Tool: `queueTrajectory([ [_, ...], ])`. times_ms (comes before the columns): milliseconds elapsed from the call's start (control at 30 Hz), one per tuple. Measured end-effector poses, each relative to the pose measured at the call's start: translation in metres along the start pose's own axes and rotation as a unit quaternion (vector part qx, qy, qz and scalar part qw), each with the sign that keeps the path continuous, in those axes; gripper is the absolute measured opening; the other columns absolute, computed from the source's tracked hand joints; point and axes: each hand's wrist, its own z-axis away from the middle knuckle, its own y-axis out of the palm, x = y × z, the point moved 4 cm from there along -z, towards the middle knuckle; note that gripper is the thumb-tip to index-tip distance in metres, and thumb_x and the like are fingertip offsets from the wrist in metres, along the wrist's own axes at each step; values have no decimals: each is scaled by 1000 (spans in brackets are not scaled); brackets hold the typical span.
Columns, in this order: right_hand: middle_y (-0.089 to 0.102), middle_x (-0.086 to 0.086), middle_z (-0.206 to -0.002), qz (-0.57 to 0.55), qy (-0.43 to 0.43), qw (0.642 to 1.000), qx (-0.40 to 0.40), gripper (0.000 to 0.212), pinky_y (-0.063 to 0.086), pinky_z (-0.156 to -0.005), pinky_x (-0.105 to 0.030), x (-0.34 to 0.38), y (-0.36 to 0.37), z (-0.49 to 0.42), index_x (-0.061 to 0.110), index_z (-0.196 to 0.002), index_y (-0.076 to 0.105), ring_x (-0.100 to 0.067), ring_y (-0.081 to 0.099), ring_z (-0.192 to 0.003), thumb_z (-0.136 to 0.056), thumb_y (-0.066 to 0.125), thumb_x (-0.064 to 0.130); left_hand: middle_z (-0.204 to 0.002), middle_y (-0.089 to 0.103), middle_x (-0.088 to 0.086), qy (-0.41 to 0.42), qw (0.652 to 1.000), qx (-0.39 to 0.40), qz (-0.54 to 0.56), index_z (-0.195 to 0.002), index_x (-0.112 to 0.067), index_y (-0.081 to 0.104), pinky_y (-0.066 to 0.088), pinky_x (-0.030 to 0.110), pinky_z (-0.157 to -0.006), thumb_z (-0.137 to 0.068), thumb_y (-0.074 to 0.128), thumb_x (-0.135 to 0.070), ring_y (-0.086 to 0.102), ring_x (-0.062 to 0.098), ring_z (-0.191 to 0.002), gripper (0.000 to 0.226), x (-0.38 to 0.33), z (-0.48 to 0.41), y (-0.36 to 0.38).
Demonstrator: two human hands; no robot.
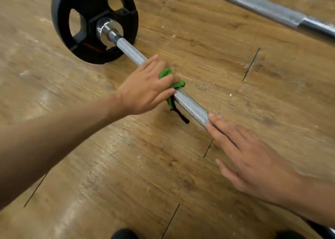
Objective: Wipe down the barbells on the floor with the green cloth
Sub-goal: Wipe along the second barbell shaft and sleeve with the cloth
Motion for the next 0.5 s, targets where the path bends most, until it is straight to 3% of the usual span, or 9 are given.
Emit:
queueTrajectory([
  [167, 25, -13, -169, -14, 5, 1000, -5, 73, 43, -115, -47, -2, 1, 2, 3, -160, 31, -27, 30, -155, -99, 45, 39, -127, 55, 21, -126, 991, 25, -31, -132, -8, 55, 16, 56, -124, -109, 26, -42, 47, 39, -131, 51, 73, 5, -3],
  [300, 26, -13, -169, -20, 4, 1000, -10, 73, 45, -114, -46, -3, -1, 2, 3, -160, 32, -28, 33, -154, -98, 46, 38, -142, 47, 23, -253, 966, 49, -29, -139, -8, 50, 13, 58, -125, -107, 16, -46, 34, 39, -144, 61, 123, 6, -17],
  [433, 29, -15, -168, -14, 1, 1000, -18, 72, 36, -115, -42, -3, -2, 2, 2, -158, 35, -29, 36, -152, -97, 45, 38, -149, 36, 30, -315, 948, 10, 42, -139, -2, 53, 10, 53, -128, -110, 28, -40, 23, 43, -150, 54, 87, 3, -10],
  [500, 33, -15, -166, -11, -5, 1000, -23, 69, 36, -114, -42, -4, -2, 0, 1, -157, 39, -30, 40, -150, -97, 44, 36, -151, 35, 30, -299, 952, -6, 68, -140, -2, 53, 9, 52, -128, -109, 29, -39, 16, 43, -155, 54, 58, 8, -3],
])
